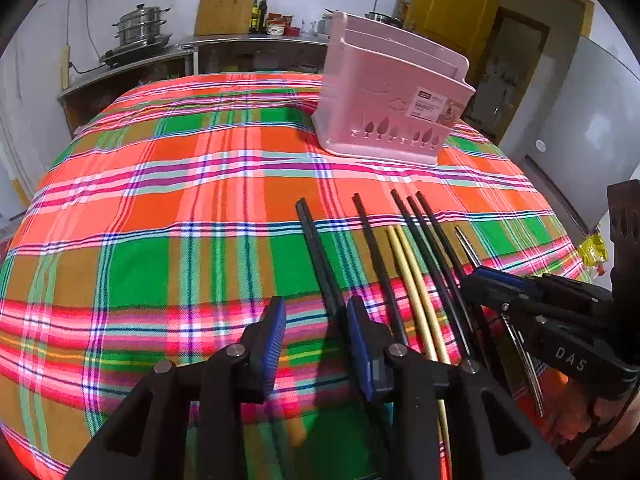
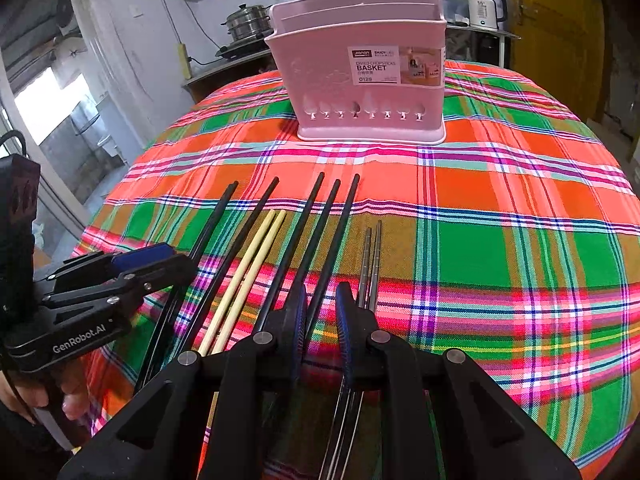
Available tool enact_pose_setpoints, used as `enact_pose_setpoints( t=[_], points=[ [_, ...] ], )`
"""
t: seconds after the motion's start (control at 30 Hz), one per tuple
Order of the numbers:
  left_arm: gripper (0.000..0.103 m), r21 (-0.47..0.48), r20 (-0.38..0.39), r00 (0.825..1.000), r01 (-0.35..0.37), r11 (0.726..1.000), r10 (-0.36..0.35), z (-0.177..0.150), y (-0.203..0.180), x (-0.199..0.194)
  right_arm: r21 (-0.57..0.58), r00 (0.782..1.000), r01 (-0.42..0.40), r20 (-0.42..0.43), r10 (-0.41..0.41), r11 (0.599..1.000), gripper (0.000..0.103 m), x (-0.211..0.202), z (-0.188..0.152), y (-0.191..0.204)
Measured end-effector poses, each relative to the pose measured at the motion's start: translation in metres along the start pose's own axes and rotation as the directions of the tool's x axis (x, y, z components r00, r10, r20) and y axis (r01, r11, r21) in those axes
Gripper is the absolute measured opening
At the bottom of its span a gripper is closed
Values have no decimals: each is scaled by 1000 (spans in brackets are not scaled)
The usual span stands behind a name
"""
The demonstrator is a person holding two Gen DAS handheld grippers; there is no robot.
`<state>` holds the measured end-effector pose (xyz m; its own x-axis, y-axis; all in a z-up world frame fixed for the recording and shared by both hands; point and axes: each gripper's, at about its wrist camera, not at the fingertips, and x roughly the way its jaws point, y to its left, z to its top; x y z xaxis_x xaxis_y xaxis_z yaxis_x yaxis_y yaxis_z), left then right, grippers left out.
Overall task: Organize utensils
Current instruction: 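Lower the right tool onto a black chopstick and close it while the left tool grasps another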
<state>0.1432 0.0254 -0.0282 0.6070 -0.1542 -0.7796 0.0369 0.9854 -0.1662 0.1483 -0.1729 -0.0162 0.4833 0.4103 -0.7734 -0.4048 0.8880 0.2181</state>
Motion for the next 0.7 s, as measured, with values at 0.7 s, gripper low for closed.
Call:
enact_pose_setpoints(
  t=[0.7],
  points=[
    [33, 93, -31, 993, -113, 989, 116, 8, -9, 12, 9, 1000, 10, -5, -10, 1000, 16, 2, 3, -1]
  ],
)
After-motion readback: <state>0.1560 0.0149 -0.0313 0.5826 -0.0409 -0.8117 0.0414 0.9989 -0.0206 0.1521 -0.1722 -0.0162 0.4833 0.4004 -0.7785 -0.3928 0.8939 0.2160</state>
